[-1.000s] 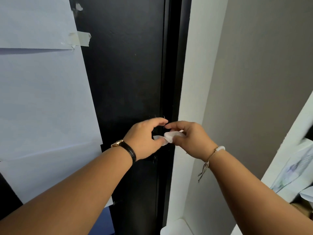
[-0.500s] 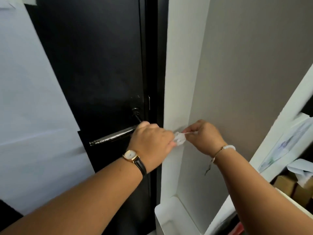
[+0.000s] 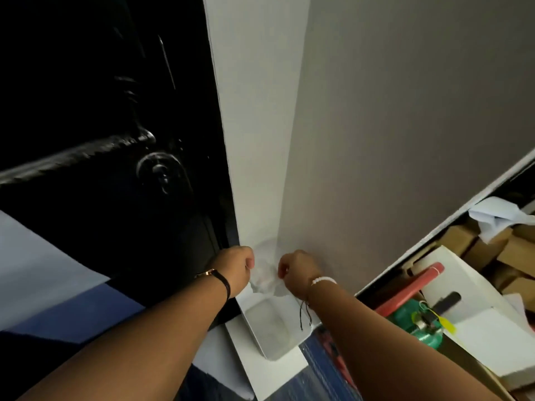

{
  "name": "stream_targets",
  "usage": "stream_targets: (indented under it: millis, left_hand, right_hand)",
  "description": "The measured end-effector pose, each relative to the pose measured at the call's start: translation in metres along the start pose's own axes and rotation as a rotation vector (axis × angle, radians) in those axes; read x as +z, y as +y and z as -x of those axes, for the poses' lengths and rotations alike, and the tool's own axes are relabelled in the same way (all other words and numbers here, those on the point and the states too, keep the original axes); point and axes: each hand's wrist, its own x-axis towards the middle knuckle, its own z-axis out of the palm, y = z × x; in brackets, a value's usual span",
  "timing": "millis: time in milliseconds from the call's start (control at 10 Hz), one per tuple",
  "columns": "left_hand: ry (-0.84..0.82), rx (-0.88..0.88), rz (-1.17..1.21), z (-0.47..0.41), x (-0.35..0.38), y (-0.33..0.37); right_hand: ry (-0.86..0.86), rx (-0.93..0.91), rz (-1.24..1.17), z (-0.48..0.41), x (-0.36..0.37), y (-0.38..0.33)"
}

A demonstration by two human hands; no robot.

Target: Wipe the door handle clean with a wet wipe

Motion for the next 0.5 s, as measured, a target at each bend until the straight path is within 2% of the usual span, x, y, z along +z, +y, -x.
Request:
stream_targets:
  millis: [300,500]
  left_hand:
    - [-0.226,-0.154,0.040,-0.028,0.067,-0.031]
    - [-0.229,-0.147,-0.029,-0.023,0.067,-0.029]
  right_hand:
    - [-0.183,0.047,0.127,-0.028,0.048,0.034]
    - [-0.198,0.091,0.146,-0.032,0.050,0.041]
